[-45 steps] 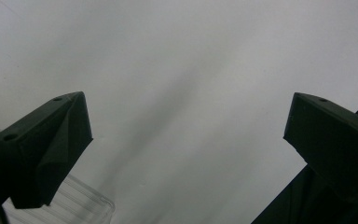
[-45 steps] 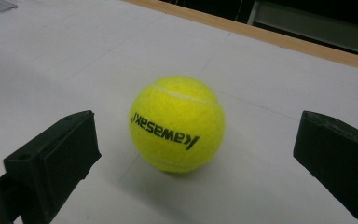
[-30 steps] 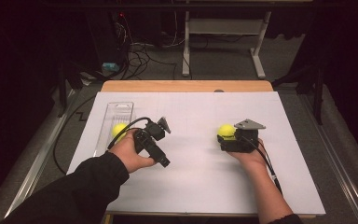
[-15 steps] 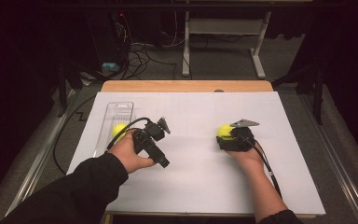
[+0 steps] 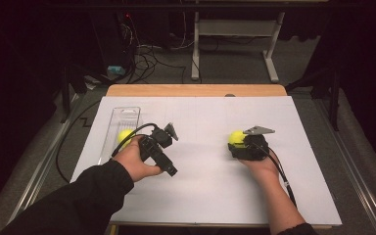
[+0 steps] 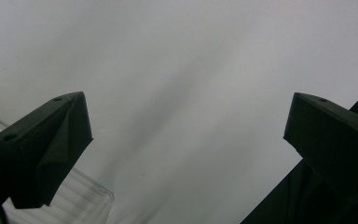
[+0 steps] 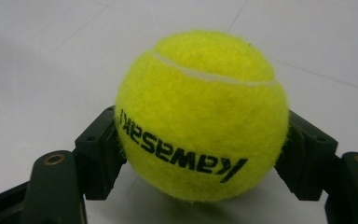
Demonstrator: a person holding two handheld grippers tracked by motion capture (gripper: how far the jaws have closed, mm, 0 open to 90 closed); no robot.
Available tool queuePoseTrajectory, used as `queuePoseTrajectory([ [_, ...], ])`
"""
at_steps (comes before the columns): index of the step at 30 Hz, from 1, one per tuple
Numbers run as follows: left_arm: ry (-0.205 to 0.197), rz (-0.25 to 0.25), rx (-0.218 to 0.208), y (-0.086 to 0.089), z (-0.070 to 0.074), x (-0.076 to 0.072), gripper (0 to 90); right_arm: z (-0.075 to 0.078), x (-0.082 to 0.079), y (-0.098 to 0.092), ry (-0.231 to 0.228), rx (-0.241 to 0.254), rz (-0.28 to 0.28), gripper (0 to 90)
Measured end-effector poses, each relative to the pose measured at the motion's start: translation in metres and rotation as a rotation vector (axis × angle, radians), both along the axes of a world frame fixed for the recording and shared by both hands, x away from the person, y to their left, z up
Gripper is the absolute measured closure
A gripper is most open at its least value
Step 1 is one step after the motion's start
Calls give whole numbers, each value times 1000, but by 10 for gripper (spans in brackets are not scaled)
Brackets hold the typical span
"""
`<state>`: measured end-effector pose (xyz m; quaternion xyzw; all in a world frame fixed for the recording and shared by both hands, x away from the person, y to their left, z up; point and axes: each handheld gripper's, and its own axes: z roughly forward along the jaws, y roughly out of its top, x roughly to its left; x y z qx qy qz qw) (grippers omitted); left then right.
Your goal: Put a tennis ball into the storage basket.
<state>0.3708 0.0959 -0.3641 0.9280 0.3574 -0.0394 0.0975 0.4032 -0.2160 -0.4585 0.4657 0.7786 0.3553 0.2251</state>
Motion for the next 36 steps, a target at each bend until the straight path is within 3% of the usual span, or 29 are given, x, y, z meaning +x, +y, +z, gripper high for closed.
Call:
queuePoseTrajectory([
  [12,0,0,9,-1,2,-3,14,11,-32,-7,-92,37,22,271],
  [21,-7,5,15,0,4,-5,14,7,-59,-21,-114,57,27,271],
  [36,-11,7,24,0,9,-12,10,0,-101,-34,-161,39,40,271],
])
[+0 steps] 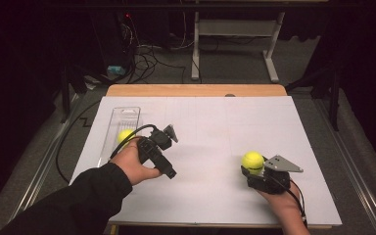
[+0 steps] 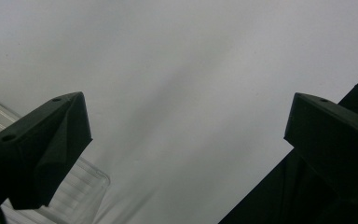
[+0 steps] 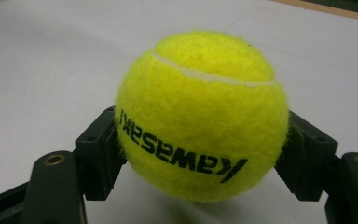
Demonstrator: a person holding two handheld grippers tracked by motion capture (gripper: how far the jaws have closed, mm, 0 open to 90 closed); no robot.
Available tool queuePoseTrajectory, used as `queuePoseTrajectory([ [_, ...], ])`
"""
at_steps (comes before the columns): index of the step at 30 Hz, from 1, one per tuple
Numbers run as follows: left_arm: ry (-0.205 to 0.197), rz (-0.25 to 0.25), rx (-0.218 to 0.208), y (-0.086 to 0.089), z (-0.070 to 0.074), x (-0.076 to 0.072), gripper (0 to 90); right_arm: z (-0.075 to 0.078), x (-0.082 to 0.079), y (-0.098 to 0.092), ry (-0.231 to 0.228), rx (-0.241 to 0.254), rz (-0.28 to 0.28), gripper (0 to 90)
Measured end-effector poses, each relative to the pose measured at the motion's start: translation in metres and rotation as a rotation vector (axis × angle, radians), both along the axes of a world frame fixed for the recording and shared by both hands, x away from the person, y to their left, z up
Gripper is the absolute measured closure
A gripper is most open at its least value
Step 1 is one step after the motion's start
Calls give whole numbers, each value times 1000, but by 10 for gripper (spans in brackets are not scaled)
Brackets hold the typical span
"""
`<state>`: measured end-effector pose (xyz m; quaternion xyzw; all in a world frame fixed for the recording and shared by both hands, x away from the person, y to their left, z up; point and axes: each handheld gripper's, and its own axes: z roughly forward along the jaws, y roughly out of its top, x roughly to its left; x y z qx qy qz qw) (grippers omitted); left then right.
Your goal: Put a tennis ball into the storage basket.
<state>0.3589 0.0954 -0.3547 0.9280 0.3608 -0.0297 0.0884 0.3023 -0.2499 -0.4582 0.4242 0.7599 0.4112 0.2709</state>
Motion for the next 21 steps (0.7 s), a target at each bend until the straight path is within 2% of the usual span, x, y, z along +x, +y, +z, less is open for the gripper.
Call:
queuePoseTrajectory([
  [10,2,2,3,2,3,-3,4,-3,-13,1,-3,-11,19,271],
  [21,-6,18,9,4,5,-1,3,1,-12,22,-39,-5,71,270],
])
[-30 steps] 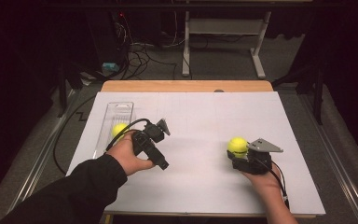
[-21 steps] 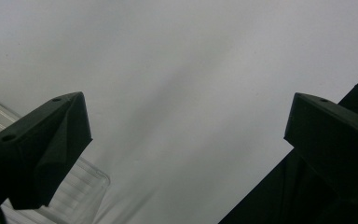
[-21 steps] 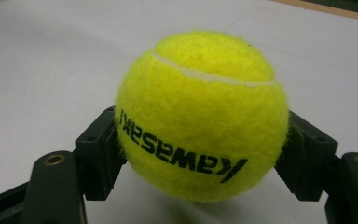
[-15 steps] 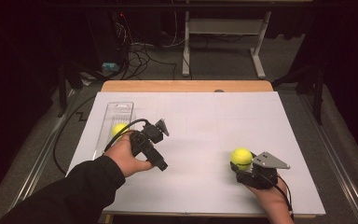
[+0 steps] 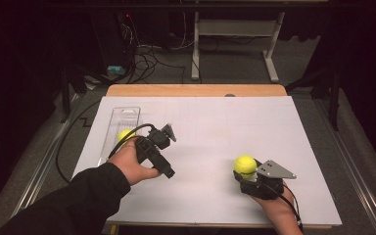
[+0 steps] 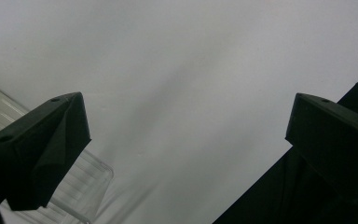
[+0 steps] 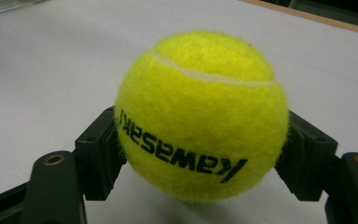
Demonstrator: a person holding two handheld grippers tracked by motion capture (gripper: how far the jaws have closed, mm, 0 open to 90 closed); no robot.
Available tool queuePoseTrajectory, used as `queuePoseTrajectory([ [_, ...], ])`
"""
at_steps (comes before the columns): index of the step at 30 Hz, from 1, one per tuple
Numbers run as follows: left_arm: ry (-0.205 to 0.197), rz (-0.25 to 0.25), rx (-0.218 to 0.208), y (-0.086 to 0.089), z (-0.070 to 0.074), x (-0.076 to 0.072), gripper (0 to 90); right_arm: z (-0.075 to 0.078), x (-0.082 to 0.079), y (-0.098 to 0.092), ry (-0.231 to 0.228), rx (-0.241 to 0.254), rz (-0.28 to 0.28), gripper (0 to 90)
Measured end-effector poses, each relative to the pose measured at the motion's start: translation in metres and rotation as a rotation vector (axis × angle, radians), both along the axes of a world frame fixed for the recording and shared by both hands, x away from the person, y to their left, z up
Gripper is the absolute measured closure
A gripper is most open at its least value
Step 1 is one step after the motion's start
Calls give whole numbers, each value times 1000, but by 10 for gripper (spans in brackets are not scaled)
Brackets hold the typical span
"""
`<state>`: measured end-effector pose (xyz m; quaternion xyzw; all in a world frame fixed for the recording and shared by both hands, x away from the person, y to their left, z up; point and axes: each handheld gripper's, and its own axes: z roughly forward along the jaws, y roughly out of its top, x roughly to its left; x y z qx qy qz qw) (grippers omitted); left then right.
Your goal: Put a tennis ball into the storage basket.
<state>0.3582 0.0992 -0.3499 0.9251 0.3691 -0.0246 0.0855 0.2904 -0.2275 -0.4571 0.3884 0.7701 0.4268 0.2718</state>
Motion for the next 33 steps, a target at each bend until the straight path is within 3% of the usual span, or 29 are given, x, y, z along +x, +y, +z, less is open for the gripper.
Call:
queuePoseTrajectory([
  [10,0,0,-4,-3,5,2,3,3,3,33,-26,-6,73,271],
  [24,4,2,-8,-8,14,4,4,5,5,77,-62,25,174,272],
  [33,6,-22,-6,-20,21,4,4,2,3,100,-55,55,224,272],
])
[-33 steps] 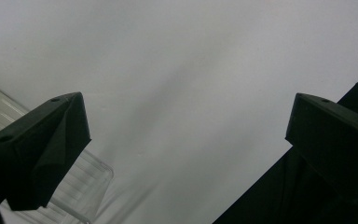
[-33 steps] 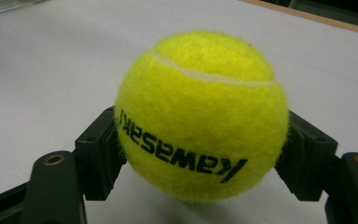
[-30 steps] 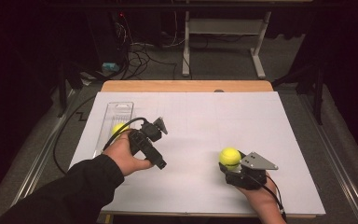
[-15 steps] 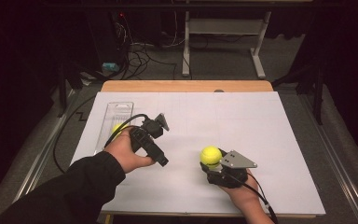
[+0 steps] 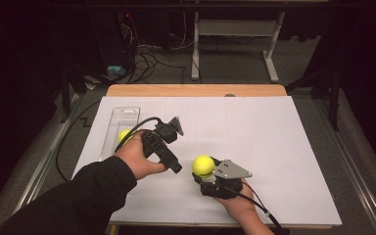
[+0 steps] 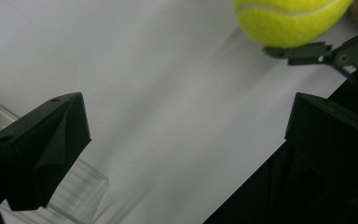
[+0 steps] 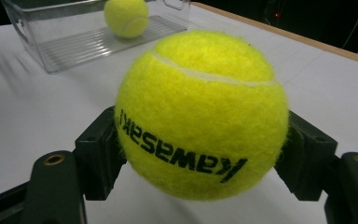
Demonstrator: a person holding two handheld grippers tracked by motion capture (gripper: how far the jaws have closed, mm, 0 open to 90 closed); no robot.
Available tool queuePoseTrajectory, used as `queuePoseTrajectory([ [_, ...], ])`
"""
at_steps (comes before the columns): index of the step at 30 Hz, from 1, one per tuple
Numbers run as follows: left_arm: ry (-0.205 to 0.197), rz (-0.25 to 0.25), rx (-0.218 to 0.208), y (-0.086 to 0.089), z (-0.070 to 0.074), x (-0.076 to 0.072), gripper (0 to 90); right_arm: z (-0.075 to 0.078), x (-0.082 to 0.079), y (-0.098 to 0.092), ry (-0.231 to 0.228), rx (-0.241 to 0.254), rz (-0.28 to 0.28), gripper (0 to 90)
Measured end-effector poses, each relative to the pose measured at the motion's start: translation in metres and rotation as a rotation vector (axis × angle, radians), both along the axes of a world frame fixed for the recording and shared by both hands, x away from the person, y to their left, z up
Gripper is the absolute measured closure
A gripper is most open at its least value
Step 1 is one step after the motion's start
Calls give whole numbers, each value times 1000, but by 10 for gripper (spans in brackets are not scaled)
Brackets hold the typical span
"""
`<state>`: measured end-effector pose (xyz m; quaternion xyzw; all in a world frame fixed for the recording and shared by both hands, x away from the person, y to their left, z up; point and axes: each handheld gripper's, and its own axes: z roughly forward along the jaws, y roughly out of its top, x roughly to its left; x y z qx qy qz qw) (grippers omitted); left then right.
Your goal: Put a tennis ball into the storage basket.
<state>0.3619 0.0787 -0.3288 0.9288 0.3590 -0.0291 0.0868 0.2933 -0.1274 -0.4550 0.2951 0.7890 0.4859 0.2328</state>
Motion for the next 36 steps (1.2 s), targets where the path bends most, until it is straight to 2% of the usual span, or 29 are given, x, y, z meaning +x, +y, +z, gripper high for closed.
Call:
queuePoseTrajectory([
  [12,18,-14,-13,-23,-6,0,4,-5,-3,18,0,31,45,272],
  [18,25,-23,-7,-32,-10,0,4,-6,-4,20,15,55,54,272],
  [20,30,-30,-2,-35,-11,0,4,-6,-5,20,4,54,32,272],
  [23,41,-41,3,-40,-13,0,4,-4,-5,19,3,60,57,272],
  [25,46,-46,3,-43,-16,0,4,-3,-6,20,2,78,64,272],
  [29,56,-42,-7,-47,-22,0,5,-1,-8,21,-6,82,65,272],
  [33,68,-50,-18,-50,-25,0,50,0,-9,22,-8,102,76,272],
  [36,72,-50,-25,-52,-27,-1,104,0,-8,22,-10,95,80,272],
])
